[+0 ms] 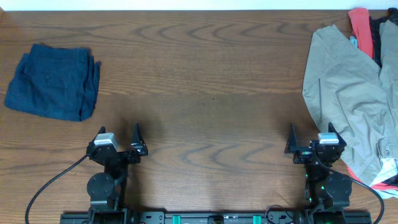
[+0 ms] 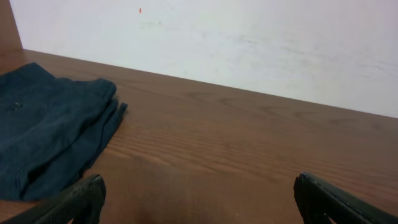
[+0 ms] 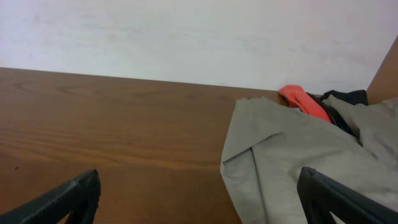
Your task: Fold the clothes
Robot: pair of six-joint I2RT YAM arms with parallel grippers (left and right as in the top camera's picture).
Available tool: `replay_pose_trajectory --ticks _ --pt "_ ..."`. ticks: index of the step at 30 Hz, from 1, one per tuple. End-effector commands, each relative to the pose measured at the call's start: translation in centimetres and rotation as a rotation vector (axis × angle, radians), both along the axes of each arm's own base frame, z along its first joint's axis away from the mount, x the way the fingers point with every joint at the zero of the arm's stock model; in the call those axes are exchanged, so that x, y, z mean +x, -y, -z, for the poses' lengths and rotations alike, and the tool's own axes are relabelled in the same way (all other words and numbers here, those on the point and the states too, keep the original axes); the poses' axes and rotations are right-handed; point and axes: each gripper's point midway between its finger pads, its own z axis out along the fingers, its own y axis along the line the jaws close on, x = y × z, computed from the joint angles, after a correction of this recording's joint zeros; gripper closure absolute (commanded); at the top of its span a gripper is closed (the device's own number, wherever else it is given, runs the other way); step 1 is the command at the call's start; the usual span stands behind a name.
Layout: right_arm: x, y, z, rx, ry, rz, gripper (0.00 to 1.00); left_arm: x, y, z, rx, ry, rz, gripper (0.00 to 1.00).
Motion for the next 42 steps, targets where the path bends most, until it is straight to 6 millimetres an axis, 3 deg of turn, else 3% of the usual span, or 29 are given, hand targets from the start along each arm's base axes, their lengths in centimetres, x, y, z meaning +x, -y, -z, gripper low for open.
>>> replay_pose_trajectory --ticks 1,23,27,42 --pt "0.0 0.1 0.1 -0.013 -0.002 0.001 0.01 -0.1 -0.3 1.4 0.007 -0.050 -0.017 0.02" --pt "0.0 0.2 -0.3 -0.013 0.016 0.010 0.01 -0.1 -0.4 1.4 0.007 -0.049 -0.018 0.02" --pt "-0.1 1.3 -0.5 -0.016 0.018 0.072 0.01 -0.1 -0.4 1.5 0.007 -0.051 -0.018 0.02" --pt "0.4 2.7 -3.2 0.058 -0.033 0.163 0.01 0.6 -0.4 1.9 0.007 -0.208 -0.017 0.02"
